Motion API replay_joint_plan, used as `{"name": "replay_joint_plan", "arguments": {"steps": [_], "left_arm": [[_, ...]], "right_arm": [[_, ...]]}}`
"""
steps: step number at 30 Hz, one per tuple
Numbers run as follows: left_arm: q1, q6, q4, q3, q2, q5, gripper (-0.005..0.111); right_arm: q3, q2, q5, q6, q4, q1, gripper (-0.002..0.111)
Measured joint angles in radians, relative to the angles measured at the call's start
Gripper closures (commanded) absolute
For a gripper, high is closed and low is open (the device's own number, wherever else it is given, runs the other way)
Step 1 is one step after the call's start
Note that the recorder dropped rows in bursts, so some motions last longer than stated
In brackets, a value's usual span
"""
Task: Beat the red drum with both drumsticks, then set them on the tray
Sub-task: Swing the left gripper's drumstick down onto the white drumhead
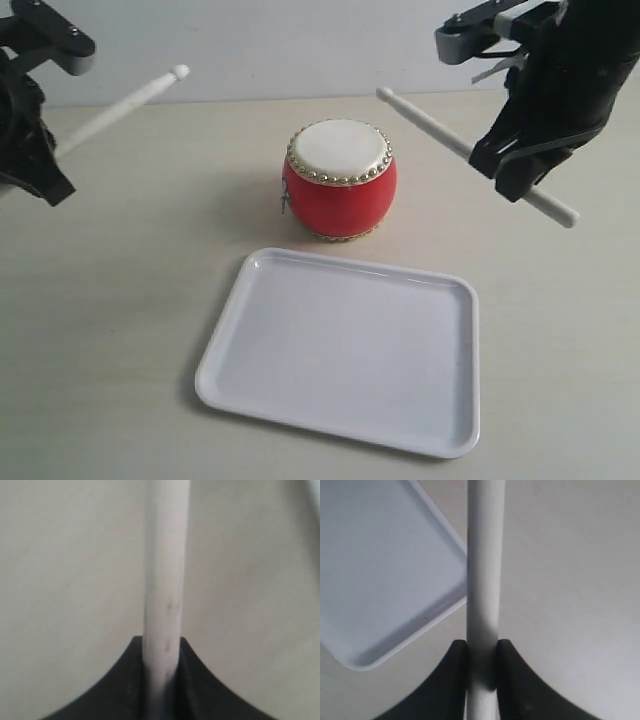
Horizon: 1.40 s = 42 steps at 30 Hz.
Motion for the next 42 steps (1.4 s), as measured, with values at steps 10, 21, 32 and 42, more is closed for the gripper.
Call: {"name": "replay_joint_plan", "arguments": {"steps": [10, 21, 32, 42], "left_arm": [[-0.040, 0.095, -0.123, -0.002, 0.014, -0.105, 0.107], [-0.040, 0.095, -0.123, -0.002, 0.014, -0.108, 0.107], [-0.040, 0.116, -0.123, -0.002, 0.034, -0.111, 0.107], [-0.093, 0.130, -0.090, -0.160, 0.146, 0.042, 0.107]], "right_arm": [[-0.090, 0.104, 0.007, 0.025, -0.043, 0.042, 0.108], [-0.120, 0.218, 0.007, 0.088, -0.022, 0.044, 0.108], [-0.150, 0.040, 0.003, 0.100, -0.087, 0.044, 0.108], [-0.145, -0.048, 0.009, 0.103, -0.094, 0.044, 0.108]]}}
